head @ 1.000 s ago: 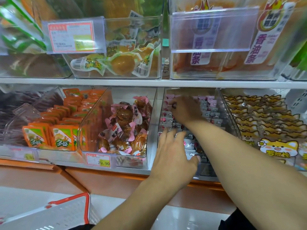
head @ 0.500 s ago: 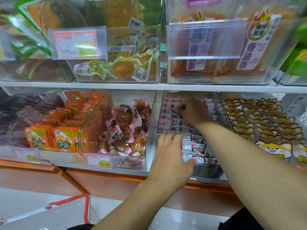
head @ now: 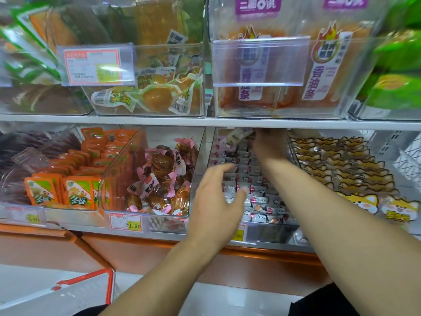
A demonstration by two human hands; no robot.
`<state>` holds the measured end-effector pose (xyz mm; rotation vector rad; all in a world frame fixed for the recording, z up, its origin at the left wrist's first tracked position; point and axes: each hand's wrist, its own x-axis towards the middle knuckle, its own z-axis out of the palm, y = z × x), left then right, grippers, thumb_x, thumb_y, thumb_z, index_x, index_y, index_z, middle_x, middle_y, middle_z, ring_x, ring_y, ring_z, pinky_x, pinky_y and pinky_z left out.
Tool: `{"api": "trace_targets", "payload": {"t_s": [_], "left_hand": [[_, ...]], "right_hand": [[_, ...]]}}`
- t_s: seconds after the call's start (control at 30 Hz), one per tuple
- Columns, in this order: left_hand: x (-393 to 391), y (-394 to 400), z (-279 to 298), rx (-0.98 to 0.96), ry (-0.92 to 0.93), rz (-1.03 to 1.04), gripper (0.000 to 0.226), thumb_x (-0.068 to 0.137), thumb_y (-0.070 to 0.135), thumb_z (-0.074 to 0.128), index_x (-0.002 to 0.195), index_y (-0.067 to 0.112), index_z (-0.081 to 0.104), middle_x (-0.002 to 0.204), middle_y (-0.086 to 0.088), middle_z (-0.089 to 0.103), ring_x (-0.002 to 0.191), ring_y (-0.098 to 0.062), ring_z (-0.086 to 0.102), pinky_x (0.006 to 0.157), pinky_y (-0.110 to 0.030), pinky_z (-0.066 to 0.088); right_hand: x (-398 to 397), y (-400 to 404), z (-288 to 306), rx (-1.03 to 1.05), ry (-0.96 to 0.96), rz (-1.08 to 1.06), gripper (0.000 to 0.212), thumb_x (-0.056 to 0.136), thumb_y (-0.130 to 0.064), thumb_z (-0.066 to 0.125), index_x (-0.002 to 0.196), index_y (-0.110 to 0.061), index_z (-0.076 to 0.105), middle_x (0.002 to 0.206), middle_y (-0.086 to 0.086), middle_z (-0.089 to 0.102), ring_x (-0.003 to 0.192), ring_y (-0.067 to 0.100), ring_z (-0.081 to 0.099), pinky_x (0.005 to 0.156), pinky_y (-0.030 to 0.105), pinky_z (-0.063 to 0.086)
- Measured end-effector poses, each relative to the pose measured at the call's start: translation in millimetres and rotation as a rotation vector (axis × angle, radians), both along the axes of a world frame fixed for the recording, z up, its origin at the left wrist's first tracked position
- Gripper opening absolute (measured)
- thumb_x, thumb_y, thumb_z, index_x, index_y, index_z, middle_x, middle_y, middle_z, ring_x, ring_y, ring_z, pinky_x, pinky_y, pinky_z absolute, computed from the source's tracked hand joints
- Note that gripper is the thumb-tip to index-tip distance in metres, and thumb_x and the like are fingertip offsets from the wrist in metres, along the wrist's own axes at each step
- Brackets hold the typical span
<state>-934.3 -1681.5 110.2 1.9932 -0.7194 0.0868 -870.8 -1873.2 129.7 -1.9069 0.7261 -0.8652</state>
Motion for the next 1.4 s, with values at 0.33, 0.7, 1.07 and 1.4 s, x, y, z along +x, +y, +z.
{"api": "trace_targets", "payload": {"t_s": [0.33, 0.7, 1.07, 1.4], "left_hand": [[5.4, 30.1, 19.9, -0.234, 0.168, -0.098, 0.022, 0.084, 0.043, 0.076, 0.101, 0.029, 0.075, 0.089, 0.012, 0.075, 0.078, -0.004, 0.070, 0.066, -0.017, 0.054], [4.2, 59.5, 16.9, -0.408, 0.417, -0.053, 0.006, 0.089, 0.010, 0.074, 0.083, 0.013, 0.074, 0.082, -0.008, 0.077, 0.075, -0.017, 0.074, 0.070, -0.023, 0.059], [6.6, 138.2, 24.0, -0.470, 0.368, 0.327, 0.007, 0.093, 0.007, 0.069, 0.087, 0.008, 0.068, 0.085, -0.016, 0.072, 0.083, -0.025, 0.068, 0.077, -0.039, 0.060], [14.8, 241.1, -3.9, -0.465, 0.396, 0.749, 0.005, 0.095, 0.005, 0.064, 0.091, 0.007, 0.065, 0.093, -0.015, 0.066, 0.089, -0.026, 0.064, 0.090, -0.049, 0.056]], "right_hand": [[-113.5, 58.9, 6.4, 0.092, -0.011, 0.715, 0.009, 0.094, -0.020, 0.071, 0.086, -0.024, 0.074, 0.079, -0.010, 0.072, 0.074, 0.004, 0.063, 0.070, 0.019, 0.049], [-134.4, 61.4, 11.4, 0.292, -0.029, 0.658, 0.008, 0.087, -0.029, 0.078, 0.094, -0.031, 0.078, 0.097, -0.003, 0.078, 0.096, 0.016, 0.073, 0.080, 0.027, 0.058], [-87.1, 165.9, -1.0, 0.035, 0.043, 0.884, 0.030, 0.085, -0.015, 0.081, 0.112, -0.021, 0.070, 0.101, 0.000, 0.073, 0.091, 0.013, 0.068, 0.082, 0.027, 0.056], [-36.1, 296.8, -32.0, -0.009, 0.112, 1.069, 0.026, 0.086, -0.014, 0.077, 0.109, -0.021, 0.065, 0.095, -0.005, 0.064, 0.085, 0.016, 0.062, 0.077, 0.030, 0.052]]}}
